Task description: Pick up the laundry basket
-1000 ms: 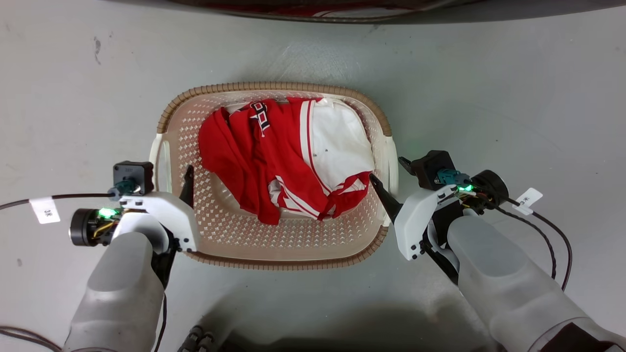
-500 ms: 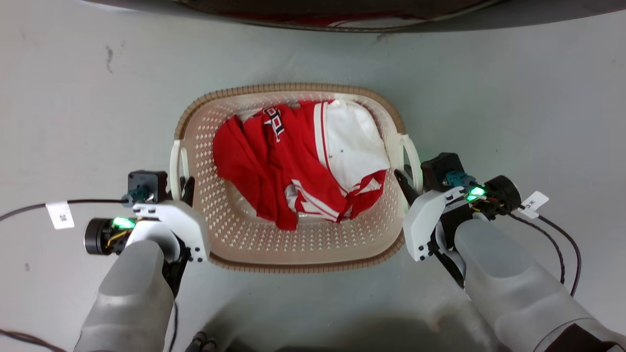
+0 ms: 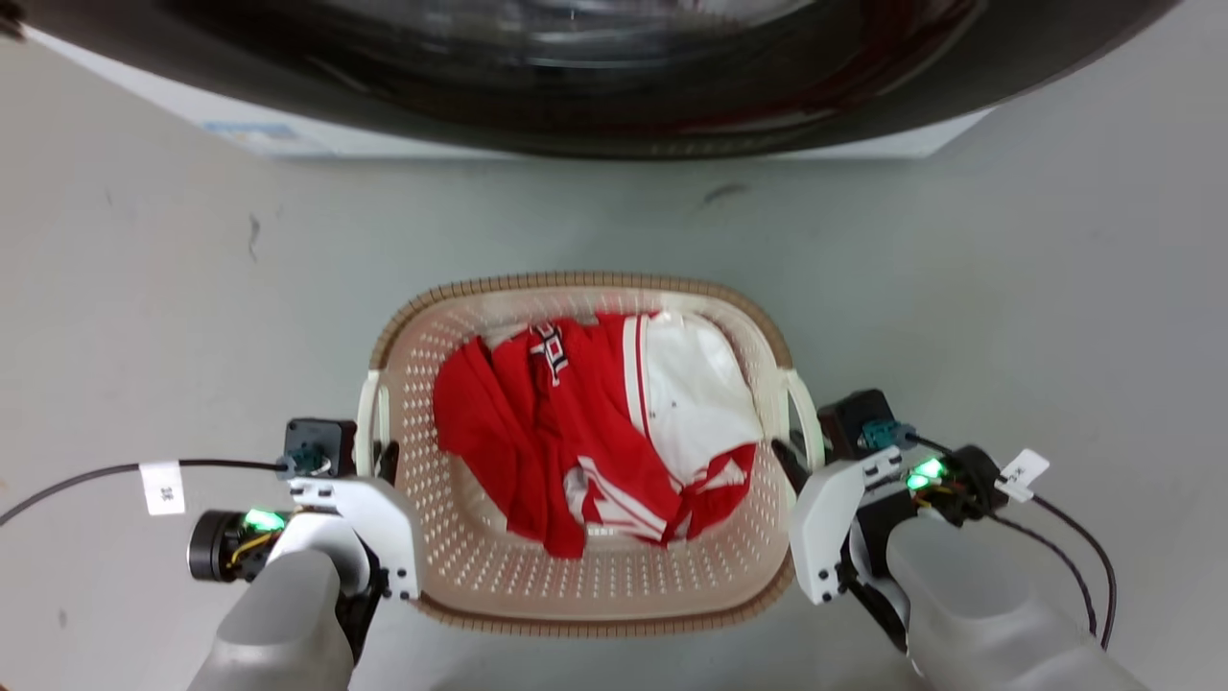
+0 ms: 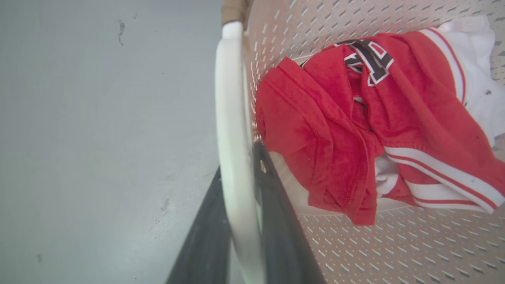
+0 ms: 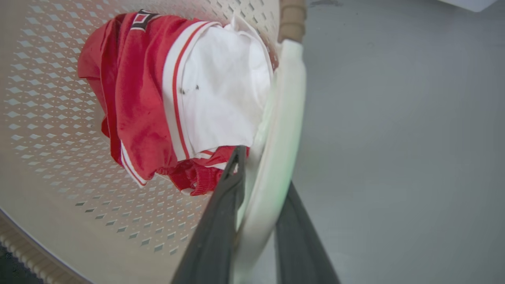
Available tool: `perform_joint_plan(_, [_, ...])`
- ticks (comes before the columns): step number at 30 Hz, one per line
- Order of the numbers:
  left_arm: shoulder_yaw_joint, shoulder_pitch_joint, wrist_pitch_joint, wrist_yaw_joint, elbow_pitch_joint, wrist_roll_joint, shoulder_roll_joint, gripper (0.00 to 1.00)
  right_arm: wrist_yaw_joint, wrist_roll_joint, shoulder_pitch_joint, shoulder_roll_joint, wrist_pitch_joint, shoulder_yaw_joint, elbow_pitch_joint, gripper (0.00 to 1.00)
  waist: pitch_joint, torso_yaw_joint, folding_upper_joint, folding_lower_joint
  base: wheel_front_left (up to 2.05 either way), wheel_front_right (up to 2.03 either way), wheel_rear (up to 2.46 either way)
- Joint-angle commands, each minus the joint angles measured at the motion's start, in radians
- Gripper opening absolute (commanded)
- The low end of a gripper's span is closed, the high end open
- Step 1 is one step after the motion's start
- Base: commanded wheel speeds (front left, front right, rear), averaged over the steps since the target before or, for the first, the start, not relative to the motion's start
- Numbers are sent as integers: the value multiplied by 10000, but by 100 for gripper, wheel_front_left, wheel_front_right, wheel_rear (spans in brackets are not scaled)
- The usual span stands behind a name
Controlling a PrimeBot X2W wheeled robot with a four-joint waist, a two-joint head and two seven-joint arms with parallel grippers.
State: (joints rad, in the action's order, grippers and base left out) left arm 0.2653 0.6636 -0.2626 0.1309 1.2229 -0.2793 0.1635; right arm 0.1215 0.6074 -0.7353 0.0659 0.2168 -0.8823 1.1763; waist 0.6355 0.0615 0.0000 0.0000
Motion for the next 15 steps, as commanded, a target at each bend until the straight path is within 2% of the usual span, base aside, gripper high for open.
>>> perform_joint_plan(1, [219,-61,-28,-9,-10,-120,-119,0,166,108,240,-285,-86,-263,-158,0,-696,-167,0,0,0,0,0])
perform_joint_plan(7, [1080,-264,485,-9,122,-732,-59,0,167,726,628,-285,-511,-706,-82,0,-1787,-396,0,0,0,0,0])
perform_joint_plan(15, [2194,-570,1906,-8,-84,-1865,132,0,167,1418,947,-281,-1242,-1304,73,0,-3102,-524,0,0,0,0,0])
